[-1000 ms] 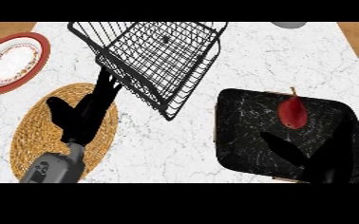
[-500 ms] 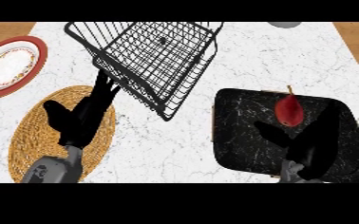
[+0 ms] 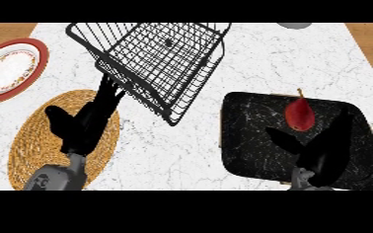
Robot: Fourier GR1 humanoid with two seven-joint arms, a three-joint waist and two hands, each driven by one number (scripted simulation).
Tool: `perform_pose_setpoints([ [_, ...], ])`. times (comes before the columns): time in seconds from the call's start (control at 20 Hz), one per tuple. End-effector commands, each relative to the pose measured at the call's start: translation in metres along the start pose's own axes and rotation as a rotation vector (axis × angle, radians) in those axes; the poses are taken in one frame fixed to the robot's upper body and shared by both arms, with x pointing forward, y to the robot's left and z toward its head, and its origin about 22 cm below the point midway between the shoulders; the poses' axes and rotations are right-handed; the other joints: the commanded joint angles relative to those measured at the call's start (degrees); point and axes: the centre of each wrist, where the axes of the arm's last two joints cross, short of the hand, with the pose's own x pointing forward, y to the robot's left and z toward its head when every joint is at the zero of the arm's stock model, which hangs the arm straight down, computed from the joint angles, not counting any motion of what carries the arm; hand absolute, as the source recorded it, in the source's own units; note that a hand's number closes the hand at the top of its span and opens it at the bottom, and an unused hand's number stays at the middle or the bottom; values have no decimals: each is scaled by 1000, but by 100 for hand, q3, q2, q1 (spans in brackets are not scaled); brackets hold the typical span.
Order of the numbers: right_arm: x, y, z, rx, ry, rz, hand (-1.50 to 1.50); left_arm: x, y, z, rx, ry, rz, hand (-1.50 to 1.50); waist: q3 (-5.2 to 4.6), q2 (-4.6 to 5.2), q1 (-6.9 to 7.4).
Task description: Pick the pear from the tray and place it in the tiered basket
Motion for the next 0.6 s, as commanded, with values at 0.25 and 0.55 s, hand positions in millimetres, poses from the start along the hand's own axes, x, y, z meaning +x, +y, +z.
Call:
perform_pose_setpoints([
  [0.25,1,4,-20,-9,148,-93,-150,-14,-2,-8,-8,30,3,0,-35,65,-45],
  [0.55,2,11,-43,-5,161,-119,-150,-16,1,-11,4,51,-6,0,-35,69,-50],
])
